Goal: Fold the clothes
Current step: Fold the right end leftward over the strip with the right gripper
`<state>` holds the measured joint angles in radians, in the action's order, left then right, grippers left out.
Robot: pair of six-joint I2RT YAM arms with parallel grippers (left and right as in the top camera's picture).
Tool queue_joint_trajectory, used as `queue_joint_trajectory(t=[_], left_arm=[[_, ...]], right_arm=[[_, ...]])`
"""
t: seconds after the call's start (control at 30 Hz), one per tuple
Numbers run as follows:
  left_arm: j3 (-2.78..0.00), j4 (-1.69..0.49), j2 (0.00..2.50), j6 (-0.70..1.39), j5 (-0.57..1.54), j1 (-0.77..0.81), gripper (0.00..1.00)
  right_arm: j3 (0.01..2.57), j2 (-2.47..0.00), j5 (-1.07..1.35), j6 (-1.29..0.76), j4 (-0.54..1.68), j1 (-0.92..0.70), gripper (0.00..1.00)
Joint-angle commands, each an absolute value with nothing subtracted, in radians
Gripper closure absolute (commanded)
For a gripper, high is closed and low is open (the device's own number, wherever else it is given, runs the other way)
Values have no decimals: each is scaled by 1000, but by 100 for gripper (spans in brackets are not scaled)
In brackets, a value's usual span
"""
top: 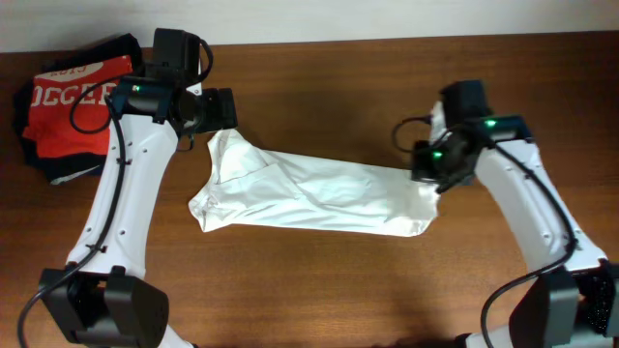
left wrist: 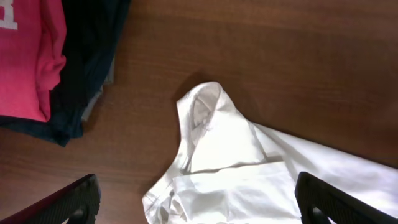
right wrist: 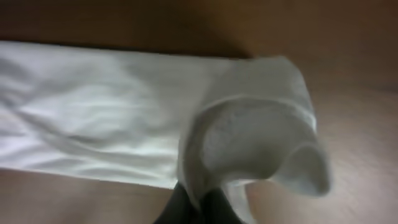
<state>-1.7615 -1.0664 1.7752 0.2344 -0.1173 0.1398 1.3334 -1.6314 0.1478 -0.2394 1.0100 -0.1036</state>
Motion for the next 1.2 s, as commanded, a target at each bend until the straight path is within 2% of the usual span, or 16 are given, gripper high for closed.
queue_joint_trajectory(t=[0.0,0.2,0.6,0.63,0.67,0.7,0.73,0.8,0.83,0.87,0.9,0.93,1.03,1.17], left_arm=[[-1759,-1064,1774,230,-128,136,1],[-1759,-1064,1774,230,-128,136,1],[-1759,-1064,1774,230,-128,136,1],[-1759,-1064,1774,230,-128,136,1],[-1759,-1064,1774,230,-128,136,1],[-1759,-1064,1774,230,-128,136,1],[-1759,-1064,1774,230,-128,136,1],[-1759,-1064,1774,230,-128,136,1],[-1759,-1064,1774,230,-128,136,1],[-1759,-1064,1774,230,-128,136,1],[-1759,-1064,1774,230,-128,136,1],[-1759,-1064,1774,230,-128,136,1],[-1759,-1064,1774,230,-128,136,1],[-1759,-1064,1774,230,-128,136,1]], right_arm=[[1343,-1691,214,-302,918,-201,96],[1343,-1918,314,-310,636,-434,96],[1343,-1920,378,-328,530,-451,96],[1343,-1920,380,-332,524,-451,73],[1343,-1920,416,-331,498,-451,5],[1349,-1916,523,-330,456,-441,2],[1387,-1911,765,-311,399,-397,2],[1459,-1904,820,-302,490,-323,2],[1477,-1902,818,-257,608,-269,2],[1475,-1905,787,-215,721,-234,11],[1469,-1905,695,-195,820,-219,85],[1459,-1905,633,-195,862,-220,96],[1306,-1905,615,-200,780,-278,96],[1035,-1905,611,-271,493,-316,96]])
